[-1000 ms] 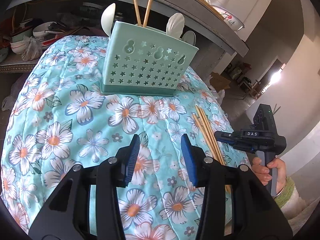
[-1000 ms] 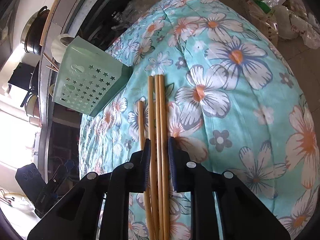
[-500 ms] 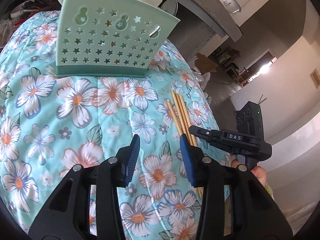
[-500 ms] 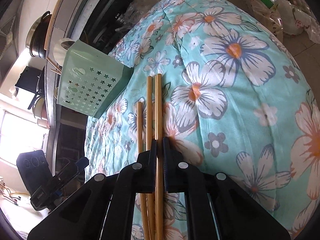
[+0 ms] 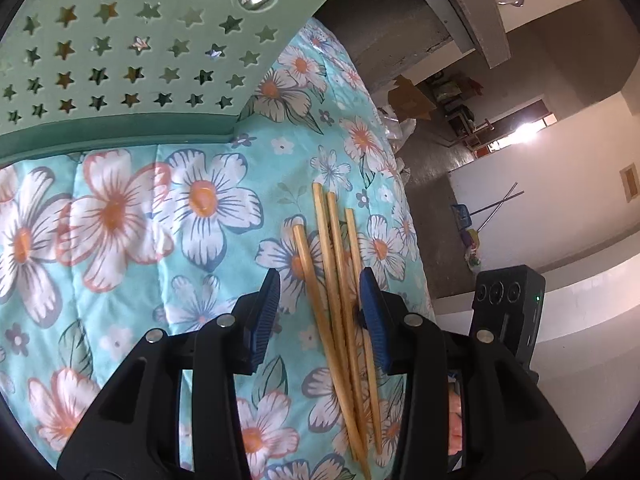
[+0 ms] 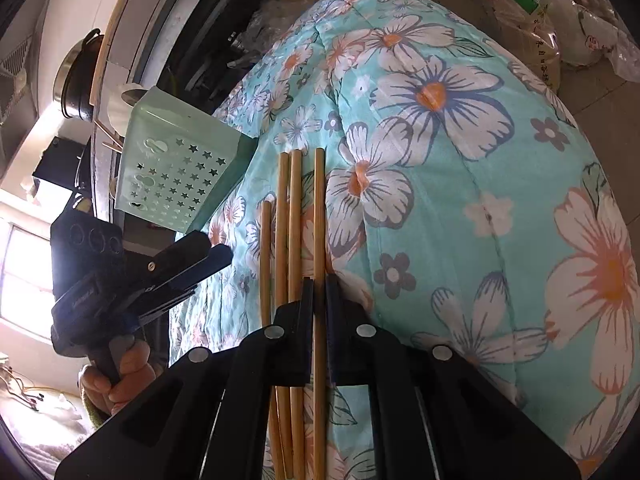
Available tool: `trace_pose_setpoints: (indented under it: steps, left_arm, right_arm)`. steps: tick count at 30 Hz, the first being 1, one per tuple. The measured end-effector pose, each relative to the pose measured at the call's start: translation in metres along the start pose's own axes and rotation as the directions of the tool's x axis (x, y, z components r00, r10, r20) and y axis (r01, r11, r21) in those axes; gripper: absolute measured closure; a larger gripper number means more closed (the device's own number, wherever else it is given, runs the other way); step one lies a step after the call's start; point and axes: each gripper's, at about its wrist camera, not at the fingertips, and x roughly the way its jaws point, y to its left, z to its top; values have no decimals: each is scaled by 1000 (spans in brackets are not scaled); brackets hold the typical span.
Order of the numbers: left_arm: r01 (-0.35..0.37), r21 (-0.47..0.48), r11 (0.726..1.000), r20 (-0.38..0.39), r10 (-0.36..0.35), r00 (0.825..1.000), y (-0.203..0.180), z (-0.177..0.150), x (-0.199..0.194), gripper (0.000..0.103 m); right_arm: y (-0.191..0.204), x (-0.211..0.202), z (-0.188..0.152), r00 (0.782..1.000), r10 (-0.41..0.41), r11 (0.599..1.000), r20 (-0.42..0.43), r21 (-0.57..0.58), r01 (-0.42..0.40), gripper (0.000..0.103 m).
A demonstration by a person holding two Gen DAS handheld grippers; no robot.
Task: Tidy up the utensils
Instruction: 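Close the left tool on a chopstick while the right tool grasps another chopstick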
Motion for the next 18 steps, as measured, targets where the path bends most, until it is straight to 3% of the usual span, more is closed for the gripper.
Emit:
trace_pose_setpoints:
  steps: [6, 8, 12, 18]
  left_arm:
    - [-8, -77, 997, -52, 4, 999, 12, 13, 28, 65]
    - [-17, -81, 997, -50, 13, 999, 12, 15, 31, 69]
    - [-45, -108, 993, -52, 39, 998, 20, 17, 36, 87]
    - [-30, -117, 993, -39, 26, 999, 25, 15, 30, 99]
  right_arm:
    - [-4, 0, 0, 1000, 16, 1000, -7, 11, -16, 97]
    - [-6, 0, 0, 1000, 19, 1000, -8, 13, -19, 97]
    - [-7, 0, 1, 1000, 23, 1000, -9, 16, -23, 97]
    - [-4, 1, 1, 1000, 10, 1000, -13, 14, -10, 97]
